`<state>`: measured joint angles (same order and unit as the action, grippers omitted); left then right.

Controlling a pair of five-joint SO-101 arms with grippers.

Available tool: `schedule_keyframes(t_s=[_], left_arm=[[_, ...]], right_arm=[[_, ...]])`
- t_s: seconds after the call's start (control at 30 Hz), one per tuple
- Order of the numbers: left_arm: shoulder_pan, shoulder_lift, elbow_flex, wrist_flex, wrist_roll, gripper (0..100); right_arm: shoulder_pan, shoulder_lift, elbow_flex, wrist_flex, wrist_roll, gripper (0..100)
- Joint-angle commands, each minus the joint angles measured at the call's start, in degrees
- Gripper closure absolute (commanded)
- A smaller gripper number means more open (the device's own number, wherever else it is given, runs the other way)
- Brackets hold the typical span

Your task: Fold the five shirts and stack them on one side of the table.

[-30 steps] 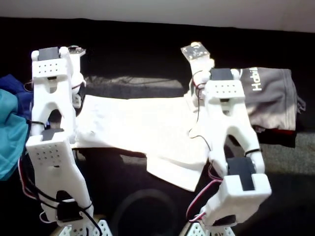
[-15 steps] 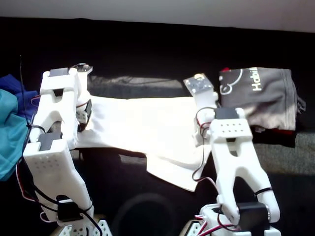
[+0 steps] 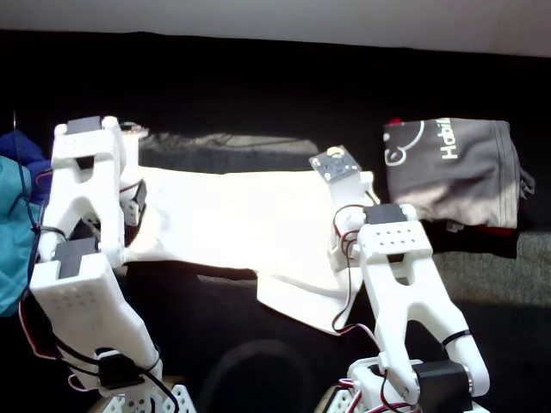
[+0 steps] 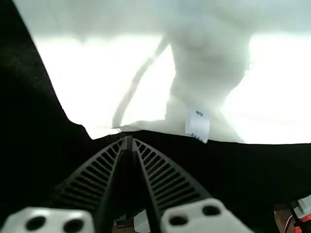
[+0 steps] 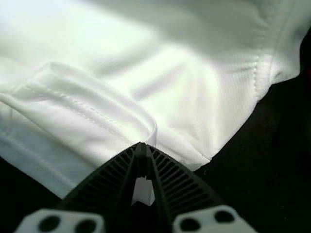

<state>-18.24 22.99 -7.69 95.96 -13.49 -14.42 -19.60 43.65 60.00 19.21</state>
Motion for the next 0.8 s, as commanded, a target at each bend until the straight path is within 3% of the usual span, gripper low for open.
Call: schedule_keyframes(t_s=[0.0,0.1,0.33,0.53,0.77], left_arm=[[1.5,-8.0,-5.8,3.1,0.0,99],[3.9,-9.9,-5.6,1.7,1.7,99],[7.3,-4.1,2.9,-10.5,4.9,99],[6.9,0.6,3.5,-14.0,4.8,99],[1.2,7.4,3.4,-14.6,4.6,99]], right_arm=[[-0.4,-2.2,0.0,-0.6,-0.1,99.1],[-0.5,-2.2,-0.1,-0.6,-0.1,99.1],[-0.5,-2.2,-0.1,-0.7,-0.1,99.1],[-0.5,-1.8,0.2,-0.7,-0.2,99.1],[-0.4,-2.2,0.3,-0.6,-0.2,99.1]])
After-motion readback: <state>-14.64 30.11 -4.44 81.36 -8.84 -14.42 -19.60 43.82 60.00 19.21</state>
